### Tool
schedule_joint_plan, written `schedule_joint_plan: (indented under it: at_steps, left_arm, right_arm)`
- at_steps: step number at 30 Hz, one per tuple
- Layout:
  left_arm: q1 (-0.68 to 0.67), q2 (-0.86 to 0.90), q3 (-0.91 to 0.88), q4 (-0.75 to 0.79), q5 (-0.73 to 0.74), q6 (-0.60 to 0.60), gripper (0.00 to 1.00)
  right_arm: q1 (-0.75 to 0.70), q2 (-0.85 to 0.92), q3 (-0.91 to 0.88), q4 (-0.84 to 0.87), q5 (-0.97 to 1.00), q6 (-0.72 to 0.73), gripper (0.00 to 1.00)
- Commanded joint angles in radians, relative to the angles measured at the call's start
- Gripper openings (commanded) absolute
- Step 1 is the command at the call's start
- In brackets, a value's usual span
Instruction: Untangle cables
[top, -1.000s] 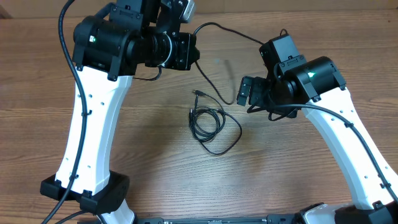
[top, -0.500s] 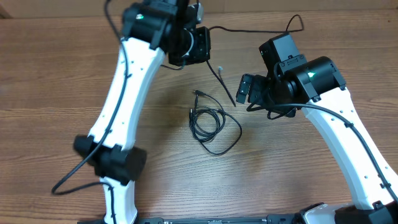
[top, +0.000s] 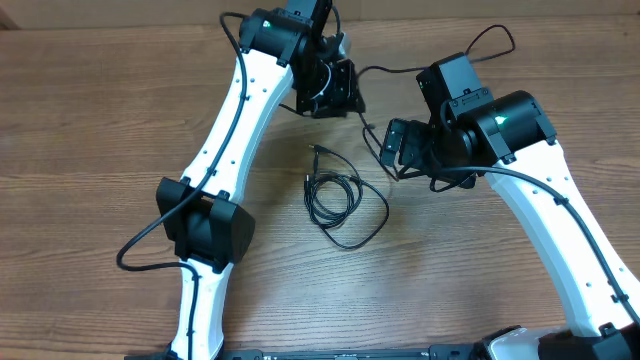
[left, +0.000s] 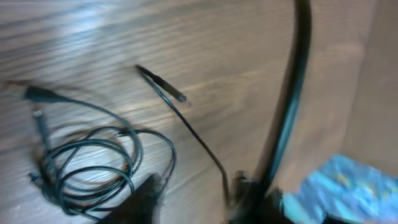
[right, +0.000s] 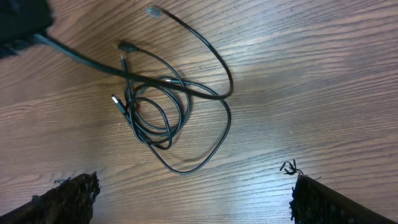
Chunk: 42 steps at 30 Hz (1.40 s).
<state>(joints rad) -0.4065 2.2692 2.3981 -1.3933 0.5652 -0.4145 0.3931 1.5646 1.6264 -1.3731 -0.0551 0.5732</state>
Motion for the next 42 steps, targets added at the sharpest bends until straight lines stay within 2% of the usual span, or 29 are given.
schedule_joint_plan:
  at_steps: [1, 7, 11, 17, 27, 32, 35, 38, 42]
  left_arm:
    - [-0.014, 0.016, 0.012, -0.016, 0.098, 0.086, 0.59]
    - [-0.005, 0.014, 0.012, -0.085, 0.086, 0.169, 0.72]
    - [0.022, 0.014, 0.013, -0.180, 0.026, 0.192, 1.00]
    - [0.055, 0.014, 0.005, -0.297, -0.163, 0.171, 1.00]
    - [0.012, 0.011, 0.004, -0.297, -0.170, 0.175, 0.99]
    - [-0.001, -0.039, 0.004, -0.297, -0.078, 0.176, 0.98]
    - [-0.014, -0.095, 0.004, -0.297, -0.084, 0.195, 0.93]
    - [-0.051, -0.159, 0.003, -0.297, -0.161, 0.198, 0.87]
    - [-0.129, -0.231, -0.034, -0.297, -0.307, 0.142, 0.87]
  right_arm:
    - [-0.002, 0.000, -0.004, 0.003, 0.001, 0.003, 1.00]
    - [-0.002, 0.000, -0.004, -0.003, 0.001, 0.003, 1.00]
    - [-0.002, 0.000, -0.004, -0.005, 0.001, 0.003, 1.00]
    - [-0.002, 0.000, -0.004, -0.005, 0.000, 0.003, 1.00]
    - [-0.002, 0.000, -0.004, -0.024, 0.001, 0.003, 1.00]
    - [-0.002, 0.000, -0.004, -0.024, 0.001, 0.003, 1.00]
    - [-0.002, 0.000, -0.004, -0.024, 0.001, 0.003, 1.00]
    - [-0.002, 0.000, -0.004, -0.028, 0.001, 0.003, 1.00]
    - [-0.002, 0.000, -0.004, -0.031, 0.001, 0.003, 1.00]
